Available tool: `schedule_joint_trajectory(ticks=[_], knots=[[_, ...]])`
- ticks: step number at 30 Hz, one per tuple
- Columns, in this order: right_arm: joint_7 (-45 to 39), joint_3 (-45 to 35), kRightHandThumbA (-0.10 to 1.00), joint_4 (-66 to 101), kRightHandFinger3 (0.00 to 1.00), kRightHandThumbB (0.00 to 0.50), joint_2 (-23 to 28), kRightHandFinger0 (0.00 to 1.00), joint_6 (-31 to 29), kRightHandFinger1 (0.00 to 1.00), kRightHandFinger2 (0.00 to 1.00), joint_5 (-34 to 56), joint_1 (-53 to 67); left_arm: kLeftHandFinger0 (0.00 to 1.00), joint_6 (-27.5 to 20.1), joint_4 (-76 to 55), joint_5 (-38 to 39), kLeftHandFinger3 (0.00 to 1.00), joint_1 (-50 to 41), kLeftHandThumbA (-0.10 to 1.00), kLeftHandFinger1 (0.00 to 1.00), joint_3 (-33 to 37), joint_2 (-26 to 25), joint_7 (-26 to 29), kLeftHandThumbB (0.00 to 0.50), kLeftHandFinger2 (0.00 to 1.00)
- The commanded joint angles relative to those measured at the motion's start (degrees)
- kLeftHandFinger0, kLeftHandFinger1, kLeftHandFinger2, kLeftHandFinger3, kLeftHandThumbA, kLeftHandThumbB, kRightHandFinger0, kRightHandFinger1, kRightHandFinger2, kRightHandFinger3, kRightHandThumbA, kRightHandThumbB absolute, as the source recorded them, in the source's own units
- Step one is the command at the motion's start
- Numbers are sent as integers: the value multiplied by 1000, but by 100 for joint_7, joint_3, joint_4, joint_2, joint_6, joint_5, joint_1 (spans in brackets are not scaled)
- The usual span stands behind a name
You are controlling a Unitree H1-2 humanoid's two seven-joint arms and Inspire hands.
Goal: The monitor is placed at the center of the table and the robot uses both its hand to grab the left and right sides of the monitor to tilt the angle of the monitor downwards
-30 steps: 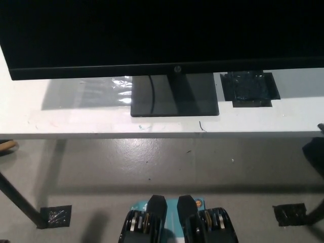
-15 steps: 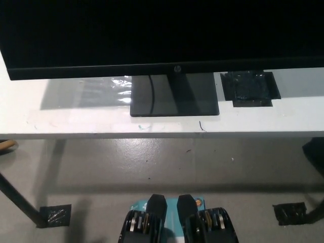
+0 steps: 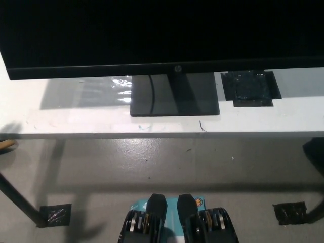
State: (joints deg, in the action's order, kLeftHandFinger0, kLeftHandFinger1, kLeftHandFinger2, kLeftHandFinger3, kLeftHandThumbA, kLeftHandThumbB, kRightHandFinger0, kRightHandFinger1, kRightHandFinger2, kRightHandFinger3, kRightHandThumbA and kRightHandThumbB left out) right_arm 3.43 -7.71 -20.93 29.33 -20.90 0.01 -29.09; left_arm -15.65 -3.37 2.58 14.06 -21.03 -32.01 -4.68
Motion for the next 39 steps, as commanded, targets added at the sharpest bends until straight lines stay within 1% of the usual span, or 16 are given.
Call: schedule_joint_trajectory(ticks=[1,7,11,15,18,19,21,24,26,27,28,29,33,34,36,39], knots=[[-543,-7,1000,-216,1000,500,358,1000,212,1000,1000,249,-541,1000,90,104,-88,1000,276,1000,1000,51,-407,-117,377,1000],[-849,48,1000,-728,1000,500,478,1000,372,1000,1000,254,-1044,1000,62,281,-63,1000,412,1000,1000,182,-552,-194,364,1000],[-966,68,1000,-999,1000,500,481,1000,311,1000,1000,238,-1232,1000,-14,408,14,1000,458,1000,1000,224,-581,-230,357,1000],[-1104,71,1000,-1398,1000,500,484,1000,121,1000,1000,243,-1440,1000,-80,488,46,1000,473,1000,1000,241,-601,-271,367,1000],[-1430,41,1000,-1649,1000,500,484,1000,201,1000,1000,484,-1615,1000,-115,536,80,1000,468,1000,1000,228,-606,-284,358,1000],[-1775,-36,1000,-1794,1000,483,457,1000,313,1000,1000,813,-1734,1000,-136,565,58,1000,469,1000,1000,224,-614,-281,357,1000],[-2215,-111,1000,-1878,1000,412,425,1000,513,1000,1000,1193,-1879,1000,-120,563,59,1000,462,1000,1000,214,-622,-280,366,1000],[-2643,-204,1000,-2298,1000,385,387,1000,551,1000,1000,1495,-2146,1000,-67,567,126,1000,467,1000,1000,205,-626,-305,380,1000],[-2821,-184,1000,-2666,1000,440,412,1000,607,1000,1000,1482,-2342,1000,-51,572,94,1000,452,1000,1000,206,-642,-307,395,1000],[-2888,-195,1000,-2846,1000,454,410,1000,622,1000,1000,1495,-2432,1000,-38,571,60,1000,448,1000,1000,210,-651,-305,396,1000],[-2943,-202,1000,-2975,1000,483,408,1000,581,1000,1000,1499,-2494,1000,-50,574,48,1000,448,1000,1000,212,-654,-306,384,1000],[-3055,-213,1000,-3218,1000,495,402,1000,500,1000,1000,1516,-2613,1000,-79,581,5,1000,455,1000,1000,221,-663,-307,373,1000],[-3136,-193,1000,-3509,1000,500,402,1000,371,1000,1000,1456,-2754,1000,-53,597,-9,1000,472,1000,1000,231,-677,-319,372,1000],[-3196,-169,1000,-3561,1000,500,377,1000,512,1000,1000,1452,-2839,1000,-53,615,39,1000,488,1000,1000,239,-691,-351,353,1000],[-3231,-150,1000,-3644,1000,500,346,1000,566,1000,1000,1431,-2940,1000,-32,630,118,1000,524,1000,1000,251,-704,-396,343,1000],[-3321,-185,1000,-3788,1000,484,328,1000,583,1000,1000,1485,-3028,1000,1,610,80,1000,558,1000,1000,267,-701,-381,364,1000]])
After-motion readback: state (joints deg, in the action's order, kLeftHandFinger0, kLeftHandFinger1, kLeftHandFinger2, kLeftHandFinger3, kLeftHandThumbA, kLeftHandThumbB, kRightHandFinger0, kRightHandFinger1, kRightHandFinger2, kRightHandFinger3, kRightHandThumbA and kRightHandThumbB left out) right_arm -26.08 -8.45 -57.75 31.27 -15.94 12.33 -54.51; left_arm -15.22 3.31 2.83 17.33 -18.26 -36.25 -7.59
